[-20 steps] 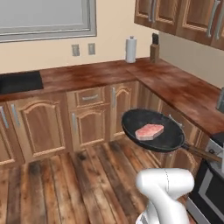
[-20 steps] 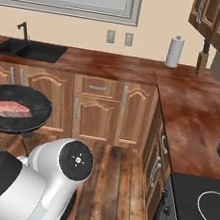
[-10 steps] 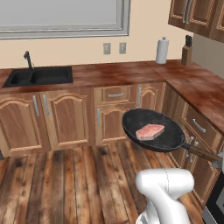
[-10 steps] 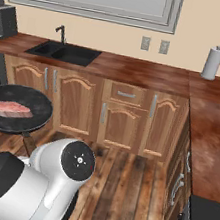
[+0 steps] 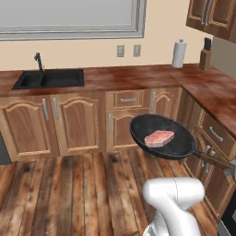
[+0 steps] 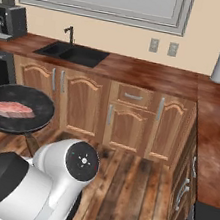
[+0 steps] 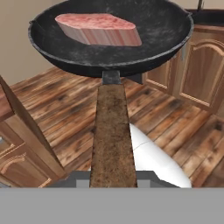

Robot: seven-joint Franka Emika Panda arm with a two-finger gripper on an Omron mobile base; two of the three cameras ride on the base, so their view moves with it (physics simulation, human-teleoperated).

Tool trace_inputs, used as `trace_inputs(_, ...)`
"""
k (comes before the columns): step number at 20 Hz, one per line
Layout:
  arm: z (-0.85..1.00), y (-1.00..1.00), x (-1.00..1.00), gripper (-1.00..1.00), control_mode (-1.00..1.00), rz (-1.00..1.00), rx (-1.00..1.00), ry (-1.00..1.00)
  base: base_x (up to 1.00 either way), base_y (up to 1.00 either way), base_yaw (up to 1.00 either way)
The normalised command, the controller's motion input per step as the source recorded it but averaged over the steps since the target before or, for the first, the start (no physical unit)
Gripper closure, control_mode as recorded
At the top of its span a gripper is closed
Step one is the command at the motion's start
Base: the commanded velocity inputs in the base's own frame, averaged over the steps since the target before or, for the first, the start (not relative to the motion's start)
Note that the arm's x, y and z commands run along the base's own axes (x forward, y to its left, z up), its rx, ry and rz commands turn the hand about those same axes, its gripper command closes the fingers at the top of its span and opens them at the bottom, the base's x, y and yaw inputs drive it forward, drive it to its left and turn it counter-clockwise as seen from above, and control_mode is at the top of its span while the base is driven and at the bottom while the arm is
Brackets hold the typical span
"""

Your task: Pick up the pan with the steak in it and place it on the dining table. Then place the steak on the plate.

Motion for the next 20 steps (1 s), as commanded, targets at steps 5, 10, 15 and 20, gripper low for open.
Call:
trace_inputs(5, 0.0, 0.0, 0.0, 1.0, 1.0, 0.0, 0.0, 0.0, 0.1, 0.0, 0.25)
trace_inputs(10, 0.0, 0.0, 0.0, 1.0, 1.0, 0.0, 0.0, 0.0, -0.06, 0.0, 0.5)
trace_inputs(15, 0.0, 0.0, 0.0, 1.0, 1.0, 0.0, 0.0, 0.0, -0.06, 0.0, 0.5)
trace_inputs(20, 0.0, 0.0, 0.0, 1.0, 1.0, 0.0, 0.0, 0.0, -0.07, 0.0, 0.5)
